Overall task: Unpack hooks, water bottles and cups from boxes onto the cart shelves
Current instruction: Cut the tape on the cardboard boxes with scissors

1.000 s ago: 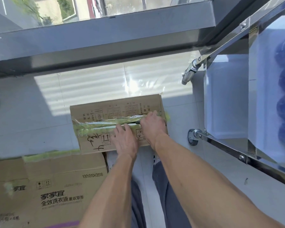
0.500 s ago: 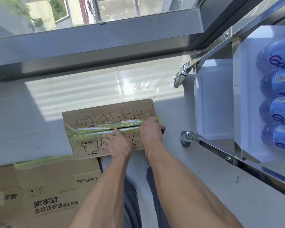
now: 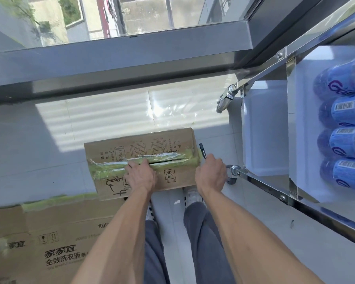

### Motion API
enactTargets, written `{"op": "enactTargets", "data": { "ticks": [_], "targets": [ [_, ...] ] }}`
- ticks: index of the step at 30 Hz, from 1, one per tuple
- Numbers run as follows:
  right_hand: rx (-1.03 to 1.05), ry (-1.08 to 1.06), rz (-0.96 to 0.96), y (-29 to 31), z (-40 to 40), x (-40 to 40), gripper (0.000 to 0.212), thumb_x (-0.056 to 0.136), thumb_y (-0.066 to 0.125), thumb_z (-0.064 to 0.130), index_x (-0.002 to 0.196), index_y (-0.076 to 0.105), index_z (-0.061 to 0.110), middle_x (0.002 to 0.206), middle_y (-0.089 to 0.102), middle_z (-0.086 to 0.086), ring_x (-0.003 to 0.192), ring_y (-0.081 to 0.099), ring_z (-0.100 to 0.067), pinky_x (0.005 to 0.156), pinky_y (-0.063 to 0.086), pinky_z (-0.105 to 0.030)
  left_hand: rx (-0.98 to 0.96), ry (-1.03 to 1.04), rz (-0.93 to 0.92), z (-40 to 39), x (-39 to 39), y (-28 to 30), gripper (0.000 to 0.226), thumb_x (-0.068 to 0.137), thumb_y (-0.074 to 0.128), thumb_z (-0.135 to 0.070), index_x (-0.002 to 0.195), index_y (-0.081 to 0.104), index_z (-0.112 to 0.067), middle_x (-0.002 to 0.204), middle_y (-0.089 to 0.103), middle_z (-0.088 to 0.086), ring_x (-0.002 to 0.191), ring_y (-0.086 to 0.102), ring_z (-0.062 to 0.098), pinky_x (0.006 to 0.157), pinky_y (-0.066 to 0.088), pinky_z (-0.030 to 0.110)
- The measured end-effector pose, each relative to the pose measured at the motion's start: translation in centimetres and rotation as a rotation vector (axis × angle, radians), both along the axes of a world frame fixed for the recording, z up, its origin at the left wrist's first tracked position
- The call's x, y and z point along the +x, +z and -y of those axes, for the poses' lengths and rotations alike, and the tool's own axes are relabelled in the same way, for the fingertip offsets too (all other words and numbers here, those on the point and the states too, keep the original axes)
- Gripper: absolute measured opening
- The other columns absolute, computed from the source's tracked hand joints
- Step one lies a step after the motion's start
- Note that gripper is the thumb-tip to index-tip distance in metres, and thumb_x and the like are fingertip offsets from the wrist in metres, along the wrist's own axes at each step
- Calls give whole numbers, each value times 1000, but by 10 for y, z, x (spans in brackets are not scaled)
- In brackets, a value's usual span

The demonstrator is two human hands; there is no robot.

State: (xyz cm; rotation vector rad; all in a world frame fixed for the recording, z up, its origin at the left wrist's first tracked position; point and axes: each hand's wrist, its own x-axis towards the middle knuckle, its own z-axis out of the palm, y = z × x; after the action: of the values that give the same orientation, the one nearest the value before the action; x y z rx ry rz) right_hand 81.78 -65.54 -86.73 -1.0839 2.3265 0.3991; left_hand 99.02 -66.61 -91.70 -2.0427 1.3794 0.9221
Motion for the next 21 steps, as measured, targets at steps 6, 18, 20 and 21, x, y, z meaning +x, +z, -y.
{"op": "enactTargets", "data": {
  "ticks": [6, 18, 20, 21],
  "targets": [
    [-29, 580, 189, -12, 8, 54, 33, 93, 41, 0, 117, 59, 11, 120, 54, -13, 111, 49, -30, 75, 41, -36, -83, -37, -8, -9, 12, -4, 27, 91, 55, -12, 117, 56, -19, 131, 39, 25, 115, 44, 40, 97, 40, 47],
    [215, 960, -25, -27, 21, -6, 33, 87, 46, -3, 116, 58, 5, 108, 54, -16, 99, 50, -29, 75, 57, -48, -21, 68, -15, -4, 3, -18, 28, 86, 64, -22, 110, 52, -17, 135, 34, 24, 124, 37, 42, 109, 33, 52],
    [236, 905, -54, -25, 20, -2, 36, 84, 47, -3, 117, 57, 6, 108, 55, -17, 99, 49, -29, 75, 57, -49, 2, 34, 5, -3, 4, -14, 35, 86, 66, -28, 117, 54, -19, 135, 35, 25, 126, 37, 42, 108, 30, 52],
    [246, 847, -66, -23, 18, 3, 38, 82, 49, -3, 117, 58, 7, 108, 55, -16, 99, 49, -29, 75, 57, -49, 14, 18, 18, -4, 4, -12, 38, 86, 67, -31, 120, 54, -20, 134, 37, 25, 126, 38, 41, 107, 30, 52]
  ]
}}
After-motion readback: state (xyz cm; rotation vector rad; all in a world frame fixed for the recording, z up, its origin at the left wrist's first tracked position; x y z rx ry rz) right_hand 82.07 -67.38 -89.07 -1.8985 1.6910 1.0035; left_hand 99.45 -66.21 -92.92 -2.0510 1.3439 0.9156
